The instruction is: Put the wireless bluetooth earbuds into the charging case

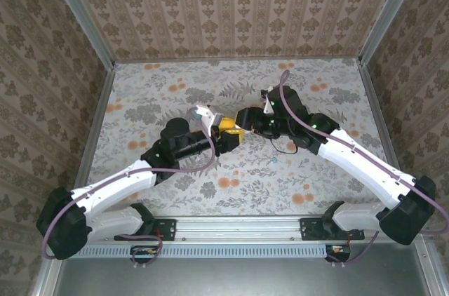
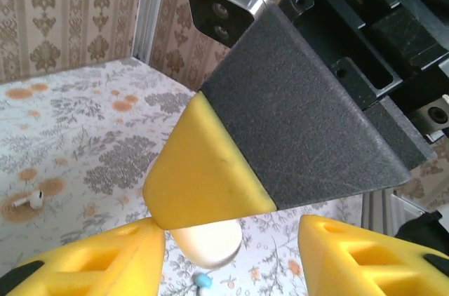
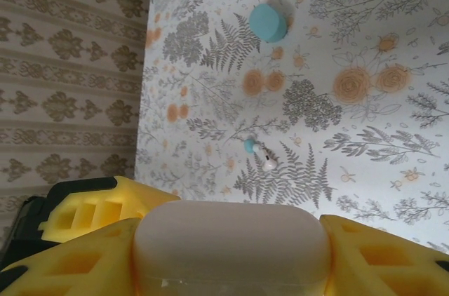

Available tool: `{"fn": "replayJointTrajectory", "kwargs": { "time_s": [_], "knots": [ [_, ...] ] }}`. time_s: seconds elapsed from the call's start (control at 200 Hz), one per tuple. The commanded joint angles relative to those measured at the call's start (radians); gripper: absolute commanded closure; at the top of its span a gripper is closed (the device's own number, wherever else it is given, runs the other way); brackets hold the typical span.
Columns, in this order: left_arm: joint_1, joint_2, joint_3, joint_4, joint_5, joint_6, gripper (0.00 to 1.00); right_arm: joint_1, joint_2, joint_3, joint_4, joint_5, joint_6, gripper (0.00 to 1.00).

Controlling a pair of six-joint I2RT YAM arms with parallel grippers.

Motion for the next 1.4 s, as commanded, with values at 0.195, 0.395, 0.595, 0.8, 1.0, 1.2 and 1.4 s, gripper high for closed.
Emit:
{"fn": "replayJointTrajectory", "kwargs": {
  "time_s": [0.195,0.395,0.595,0.8,1.0,1.2,1.4],
  "knots": [
    [-0.013,0.041,-0.019,0.143,-0.040,-0.043,0.55,-0.003,-0.041,-0.041,0.083,-0.058,0.092,0.50],
    [-0.013,0.062,-0.025,0.190,-0.055,-0.062,0.62,-0.003,-0.053,-0.063,0.118,-0.064,0.131,0.50],
    [-0.004,0.073,-0.034,0.237,-0.065,-0.100,0.82,-0.001,-0.053,-0.066,0.134,-0.069,0.133,0.48],
    [0.060,0.030,-0.063,0.259,-0.049,-0.201,0.92,-0.007,-0.089,-0.082,0.197,-0.074,0.070,0.27],
    [0.172,-0.060,-0.076,0.270,0.056,-0.353,0.94,-0.050,-0.207,-0.143,0.323,-0.099,-0.026,0.24],
    [0.215,-0.104,-0.050,0.301,0.114,-0.513,0.94,-0.061,-0.222,-0.219,0.569,-0.208,-0.047,0.29],
    [0.191,-0.064,-0.006,0.377,0.135,-0.646,0.95,-0.061,-0.138,-0.222,0.736,-0.308,0.018,0.29]
  ]
}}
